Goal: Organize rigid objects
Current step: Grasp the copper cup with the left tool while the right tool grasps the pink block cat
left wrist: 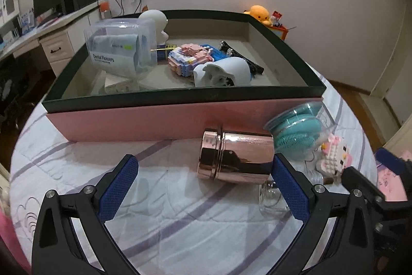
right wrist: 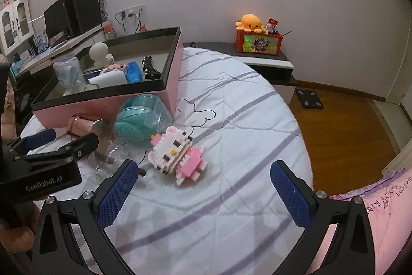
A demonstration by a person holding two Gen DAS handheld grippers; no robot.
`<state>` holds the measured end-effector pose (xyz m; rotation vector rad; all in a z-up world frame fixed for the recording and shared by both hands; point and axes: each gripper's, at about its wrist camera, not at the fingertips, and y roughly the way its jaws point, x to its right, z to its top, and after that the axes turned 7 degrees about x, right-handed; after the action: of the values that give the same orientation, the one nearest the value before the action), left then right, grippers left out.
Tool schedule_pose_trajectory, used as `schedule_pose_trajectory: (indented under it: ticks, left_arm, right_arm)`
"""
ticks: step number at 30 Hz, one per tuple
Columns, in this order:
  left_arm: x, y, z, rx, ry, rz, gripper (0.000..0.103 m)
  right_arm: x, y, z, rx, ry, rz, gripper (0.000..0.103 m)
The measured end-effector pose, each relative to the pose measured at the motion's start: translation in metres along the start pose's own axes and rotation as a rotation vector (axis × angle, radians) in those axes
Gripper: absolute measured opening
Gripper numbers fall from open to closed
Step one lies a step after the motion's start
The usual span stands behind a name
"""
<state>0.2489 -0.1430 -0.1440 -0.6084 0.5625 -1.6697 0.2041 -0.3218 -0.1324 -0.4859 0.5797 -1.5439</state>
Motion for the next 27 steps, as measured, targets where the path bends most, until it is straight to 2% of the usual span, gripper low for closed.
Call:
schedule_pose_trajectory:
  ticks: [4, 6, 8, 11, 13, 14, 15, 27]
  left_arm:
    - [0.0, 0.004, 0.001, 0.004, 0.0, 0.005, 0.103]
    - [-0.002, 0.006, 0.001, 0.001, -0.013, 0.0, 0.098]
    - [-0.005, 0.013, -0.001, -0.03, -0.03, -0.014, 0.078]
    - [-0.008, 0.015, -0.003, -0.033, -0.043, -0.018, 0.064]
    - [-0.007, 0.013, -0.003, -0.029, -0.039, -0.031, 0.059]
    - [-0.006, 0.012, -0.004, -0.027, -0.037, -0.034, 0.059]
    - [-0.007, 0.012, -0.004, -0.027, -0.039, -0.039, 0.059]
    - [-0.025, -0.026, -0.018, 0.007, -0.045, -0.055, 0.055]
  right_arm:
    - [-0.003, 0.02, 0.003, -0.028, -0.012, 0.013, 0.103]
    - [-0.004, 0.03, 0.005, -0.043, -0.015, 0.016, 0.103]
    - [-0.005, 0.039, 0.005, -0.069, -0.018, 0.018, 0.099]
    - [-0.008, 0.044, 0.003, -0.086, -0.027, 0.03, 0.085]
    - [-0.01, 0.041, 0.003, -0.075, -0.038, 0.045, 0.064]
    - [-0.012, 0.041, 0.004, -0.074, -0.046, 0.051, 0.059]
    - [-0.014, 0.04, 0.003, -0.072, -0.054, 0.059, 0.049]
    - [-0.014, 0.002, 0.003, -0.016, -0.018, 0.103, 0.048]
